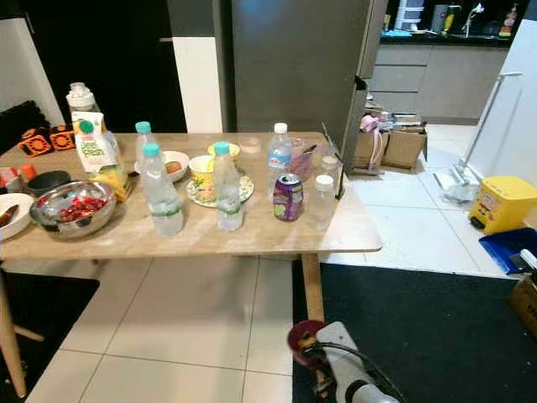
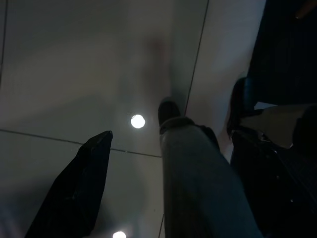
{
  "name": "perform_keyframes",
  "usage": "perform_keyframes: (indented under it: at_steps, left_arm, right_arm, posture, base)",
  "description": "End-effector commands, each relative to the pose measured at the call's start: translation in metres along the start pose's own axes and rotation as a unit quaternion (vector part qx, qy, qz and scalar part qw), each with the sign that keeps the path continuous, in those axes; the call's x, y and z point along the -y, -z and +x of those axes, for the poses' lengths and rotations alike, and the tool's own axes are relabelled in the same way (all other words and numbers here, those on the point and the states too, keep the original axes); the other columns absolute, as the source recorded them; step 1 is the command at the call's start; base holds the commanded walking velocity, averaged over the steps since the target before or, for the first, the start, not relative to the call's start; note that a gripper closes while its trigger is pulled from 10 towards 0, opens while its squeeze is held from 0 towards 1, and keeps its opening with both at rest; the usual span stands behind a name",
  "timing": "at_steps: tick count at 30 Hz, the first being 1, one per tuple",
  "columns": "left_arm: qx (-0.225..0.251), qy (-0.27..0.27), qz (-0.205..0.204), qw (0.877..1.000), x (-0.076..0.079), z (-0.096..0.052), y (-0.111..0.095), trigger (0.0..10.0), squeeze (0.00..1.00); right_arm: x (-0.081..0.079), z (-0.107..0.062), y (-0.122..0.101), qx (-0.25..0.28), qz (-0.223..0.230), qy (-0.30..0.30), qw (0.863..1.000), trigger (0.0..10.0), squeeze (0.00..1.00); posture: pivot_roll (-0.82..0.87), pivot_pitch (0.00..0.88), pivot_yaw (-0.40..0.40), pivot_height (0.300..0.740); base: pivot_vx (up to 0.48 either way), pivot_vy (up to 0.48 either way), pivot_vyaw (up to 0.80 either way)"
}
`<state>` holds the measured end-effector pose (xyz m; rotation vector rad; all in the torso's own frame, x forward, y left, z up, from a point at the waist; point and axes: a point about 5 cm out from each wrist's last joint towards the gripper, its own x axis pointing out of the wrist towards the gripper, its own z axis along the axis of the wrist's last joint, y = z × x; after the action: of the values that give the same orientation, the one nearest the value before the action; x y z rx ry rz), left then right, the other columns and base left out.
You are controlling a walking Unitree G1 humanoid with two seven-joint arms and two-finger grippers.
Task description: Restocking fridge
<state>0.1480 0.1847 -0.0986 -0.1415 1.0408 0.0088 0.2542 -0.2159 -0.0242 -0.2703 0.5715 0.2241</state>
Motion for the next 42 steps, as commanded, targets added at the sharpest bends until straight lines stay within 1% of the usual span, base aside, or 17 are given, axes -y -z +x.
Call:
perform_keyframes:
  at_steps: [1,2,3,6,9,14,15,18,22,28,33,36,42]
  left_arm:
    - [-0.01,-0.003,0.001,1.0,-0.001,-0.001,0.004,10.0,0.0]
    - [-0.011,-0.003,0.001,1.0,-0.001,-0.001,0.005,10.0,0.0]
    - [-0.011,-0.003,0.002,1.0,-0.001,-0.001,0.005,10.0,0.0]
    - [-0.011,-0.003,0.002,1.0,-0.001,-0.001,0.005,10.0,0.0]
    - [-0.011,-0.003,0.002,1.0,-0.002,-0.001,0.004,10.0,0.0]
    - [-0.011,-0.002,0.002,1.0,-0.001,-0.001,0.004,10.0,0.0]
    - [-0.011,-0.002,0.003,1.0,-0.001,-0.001,0.004,10.0,0.0]
    - [-0.011,-0.002,0.004,1.0,-0.001,-0.001,0.004,10.0,0.0]
    - [-0.01,-0.002,0.004,1.0,-0.002,-0.001,0.004,10.0,0.0]
    - [-0.009,0.0,0.011,1.0,-0.002,-0.001,0.003,10.0,0.0]
    - [-0.005,0.003,0.017,1.0,-0.001,-0.001,0.002,10.0,0.0]
    - [-0.005,0.003,0.018,1.0,-0.001,0.0,0.001,10.0,0.0]
    - [-0.003,0.003,0.021,1.0,-0.001,0.0,0.001,10.0,0.0]
  right_arm:
    - [0.006,0.001,-0.007,0.017,0.013,0.02,1.0,10.0,0.0]
    - [0.015,0.0,-0.006,0.013,0.032,0.053,0.998,10.0,0.0]
    - [0.019,-0.002,-0.004,0.009,0.038,0.067,0.997,10.0,0.0]
    - [0.023,-0.004,0.001,-0.001,0.045,0.085,0.995,10.0,0.0]
    - [0.024,-0.006,0.007,-0.01,0.049,0.097,0.994,10.0,0.0]
    - [0.025,-0.008,0.009,-0.014,0.055,0.108,0.993,10.0,0.0]
    - [0.027,-0.009,0.012,-0.019,0.064,0.121,0.99,10.0,0.0]
    - [0.029,-0.011,0.015,-0.024,0.075,0.13,0.988,10.0,0.0]
    - [0.032,-0.013,0.02,-0.034,0.076,0.142,0.986,10.0,0.0]
    - [0.034,-0.016,0.024,-0.045,0.074,0.153,0.984,10.0,0.0]
    - [0.035,-0.017,0.027,-0.051,0.085,0.16,0.982,10.0,0.0]
    - [0.035,-0.018,0.029,-0.055,0.084,0.162,0.982,10.0,0.0]
    - [0.03,-0.019,0.035,-0.066,0.084,0.159,0.981,10.0,0.0]
  posture:
    - [-0.05,0.0,0.018,0.74]
    - [-0.05,0.0,0.019,0.74]
    - [-0.05,0.0,0.019,0.74]
    - [-0.05,0.0,0.019,0.74]
    - [-0.05,0.0,0.019,0.74]
    - [-0.05,0.0,0.019,0.74]
    - [-0.05,0.0,0.019,0.74]
    - [-0.05,0.0,0.019,0.74]
    - [-0.05,0.0,0.019,0.74]
    - [-0.05,0.0,0.021,0.74]
    - [-0.05,0.0,0.021,0.74]
    - [-0.05,0.0,0.021,0.74]
    - [-0.05,0.0,0.02,0.74]
  base:
    - [-0.322,0.0,0.0]
    - [-0.322,0.0,0.0]
    - [-0.326,0.0,0.0]
    - [-0.322,0.0,0.0]
    - [-0.321,0.0,0.0]
    - [-0.321,0.0,0.0]
    - [-0.322,0.0,0.0]
    - [-0.322,0.0,0.0]
    - [-0.322,0.0,0.0]
    - [0.0,0.0,0.0]
    - [0.0,0.0,-0.8]
    - [0.0,0.0,-0.8]
    - [0.0,0.0,-0.8]
